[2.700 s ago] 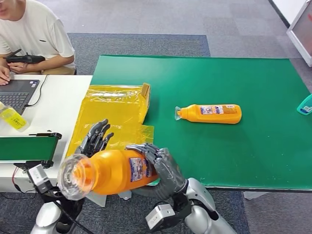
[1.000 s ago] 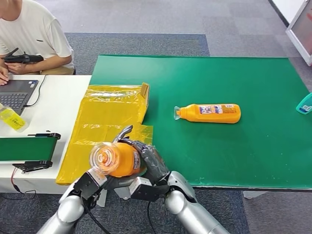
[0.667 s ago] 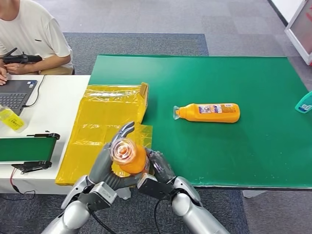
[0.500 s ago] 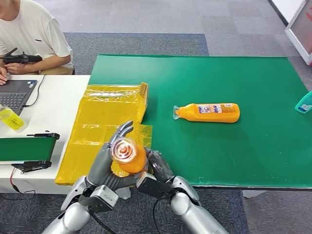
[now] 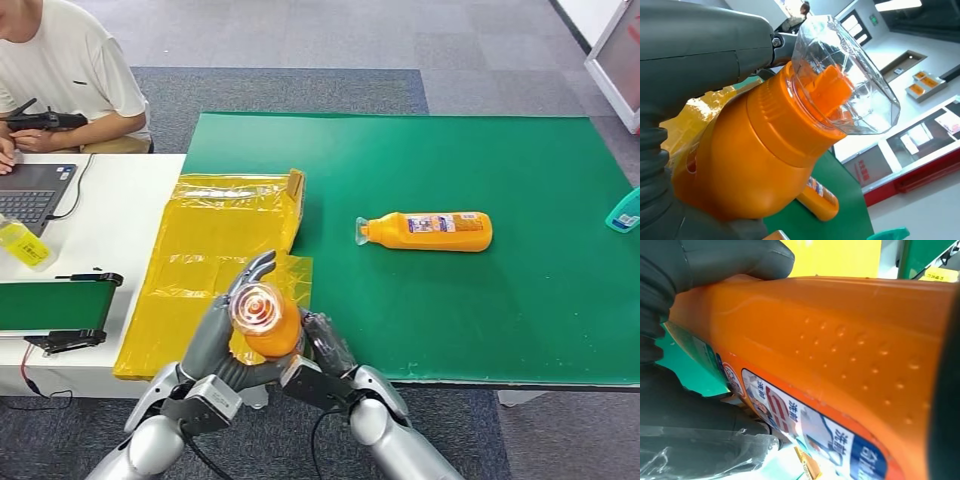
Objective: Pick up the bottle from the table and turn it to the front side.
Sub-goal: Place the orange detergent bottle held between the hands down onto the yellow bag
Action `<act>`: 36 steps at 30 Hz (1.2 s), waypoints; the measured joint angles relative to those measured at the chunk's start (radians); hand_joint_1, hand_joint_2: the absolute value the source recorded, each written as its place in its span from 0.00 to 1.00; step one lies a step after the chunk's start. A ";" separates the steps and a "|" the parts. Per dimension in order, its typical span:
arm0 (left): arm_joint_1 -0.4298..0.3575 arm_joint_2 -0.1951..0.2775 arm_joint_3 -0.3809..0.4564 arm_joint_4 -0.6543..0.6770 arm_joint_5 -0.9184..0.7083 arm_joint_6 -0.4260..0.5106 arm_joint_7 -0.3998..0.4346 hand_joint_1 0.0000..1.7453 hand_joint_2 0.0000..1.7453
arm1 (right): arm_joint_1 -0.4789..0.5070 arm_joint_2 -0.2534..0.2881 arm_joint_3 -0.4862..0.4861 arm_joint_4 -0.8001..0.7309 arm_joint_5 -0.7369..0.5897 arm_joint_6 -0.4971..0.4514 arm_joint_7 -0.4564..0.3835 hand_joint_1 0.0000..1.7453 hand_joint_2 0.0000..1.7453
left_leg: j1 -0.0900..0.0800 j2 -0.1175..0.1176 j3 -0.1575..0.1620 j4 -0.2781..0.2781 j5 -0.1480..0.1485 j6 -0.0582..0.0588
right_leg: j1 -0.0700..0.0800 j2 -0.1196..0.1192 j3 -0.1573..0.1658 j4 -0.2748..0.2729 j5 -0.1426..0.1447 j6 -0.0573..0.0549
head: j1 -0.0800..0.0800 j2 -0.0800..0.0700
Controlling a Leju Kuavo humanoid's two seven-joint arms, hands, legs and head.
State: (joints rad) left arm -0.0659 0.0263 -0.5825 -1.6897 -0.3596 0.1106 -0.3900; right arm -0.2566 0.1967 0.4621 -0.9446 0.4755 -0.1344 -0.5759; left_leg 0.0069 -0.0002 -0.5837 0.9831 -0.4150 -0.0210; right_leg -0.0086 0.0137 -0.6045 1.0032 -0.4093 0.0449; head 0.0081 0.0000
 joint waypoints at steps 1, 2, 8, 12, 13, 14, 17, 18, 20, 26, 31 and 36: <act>0.000 0.000 0.000 0.000 0.011 -0.008 0.007 0.43 1.00 | 0.002 0.000 -0.001 -0.002 0.001 -0.001 0.001 1.00 1.00 | 0.000 0.000 0.000 0.000 0.000 0.000 | 0.000 0.000 0.000 0.000 0.000 0.000 | 0.000 0.000; 0.000 0.000 0.000 0.000 0.025 -0.019 0.015 0.45 1.00 | 0.006 0.000 -0.002 -0.006 0.003 -0.001 0.004 1.00 1.00 | 0.000 0.000 0.000 0.000 0.000 0.000 | 0.000 0.000 0.000 0.000 0.000 0.000 | 0.000 0.000; 0.001 0.000 0.014 0.011 0.146 -0.097 0.034 1.00 1.00 | 0.038 0.000 0.000 -0.062 0.021 -0.001 0.035 1.00 1.00 | 0.000 0.000 0.000 0.000 0.000 0.000 | 0.000 0.000 0.000 0.000 0.000 0.000 | 0.000 0.000; 0.007 -0.001 0.031 0.026 0.263 -0.147 0.043 0.99 1.00 | 0.054 0.000 0.010 -0.099 0.037 -0.004 0.048 1.00 1.00 | 0.000 0.000 0.000 0.000 0.000 0.000 | 0.000 0.000 0.000 0.000 0.000 0.000 | 0.000 0.000; 0.010 -0.004 0.034 0.028 0.283 -0.157 0.043 0.99 1.00 | 0.056 0.000 0.014 -0.106 0.040 -0.005 0.047 1.00 1.00 | 0.000 0.000 0.000 0.000 0.000 0.000 | 0.000 0.000 0.000 0.000 0.000 0.000 | 0.000 0.000; 0.013 -0.007 0.036 0.029 0.299 -0.166 0.044 1.00 1.00 | 0.056 -0.001 0.018 -0.112 0.043 -0.005 0.045 1.00 1.00 | 0.000 0.000 -0.001 0.000 0.000 0.000 | 0.000 0.000 0.000 0.000 0.000 0.000 | 0.000 0.000; 0.020 -0.014 0.041 0.031 0.332 -0.181 0.044 1.00 1.00 | 0.058 -0.005 0.030 -0.126 0.050 -0.008 0.042 1.00 1.00 | 0.000 0.000 -0.001 0.000 0.000 0.000 | 0.000 0.000 0.000 0.000 0.000 0.000 | 0.000 0.000; 0.022 -0.016 0.043 0.031 0.342 -0.186 0.044 1.00 1.00 | 0.059 -0.005 0.034 -0.130 0.052 -0.010 0.042 1.00 1.00 | 0.000 0.000 -0.001 0.000 0.000 0.000 | 0.000 0.000 0.000 0.000 0.000 0.000 | 0.000 0.000; 0.025 -0.019 0.044 0.031 0.358 -0.193 0.044 1.00 1.00 | 0.059 -0.007 0.040 -0.136 0.055 -0.012 0.042 1.00 1.00 | 0.000 -0.001 -0.001 0.000 0.000 0.000 | 0.000 0.000 0.000 0.000 0.000 0.000 | 0.000 0.000; 0.033 -0.023 0.046 0.031 0.390 -0.207 0.044 1.00 1.00 | 0.059 -0.014 0.055 -0.147 0.058 -0.017 0.042 0.52 1.00 | 0.000 -0.001 -0.001 0.000 0.000 0.000 | 0.000 0.000 0.000 0.000 0.000 0.000 | 0.000 0.000; 0.052 -0.032 0.056 0.031 0.426 -0.190 0.034 1.00 1.00 | 0.058 -0.017 0.068 -0.153 0.054 -0.026 0.048 0.00 1.00 | 0.000 -0.001 -0.001 0.000 0.000 0.000 | 0.000 0.000 0.000 0.000 0.000 0.000 | 0.000 0.000; 0.084 -0.051 0.089 -0.005 0.323 -0.018 -0.047 1.00 1.00 | 0.065 -0.026 0.072 -0.170 0.041 -0.037 0.064 0.00 1.00 | 0.000 -0.001 -0.001 0.000 0.000 0.000 | 0.000 -0.001 0.000 0.000 0.000 0.000 | 0.000 0.000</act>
State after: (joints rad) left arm 0.0177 -0.0250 -0.4935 -1.6947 -0.0370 0.0931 -0.4365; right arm -0.1919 0.1707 0.5340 -1.1149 0.5167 -0.1717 -0.5117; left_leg 0.0070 -0.0009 -0.5849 0.9831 -0.4149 -0.0209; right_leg -0.0087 0.0129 -0.6042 1.0033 -0.4093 0.0450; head 0.0082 0.0000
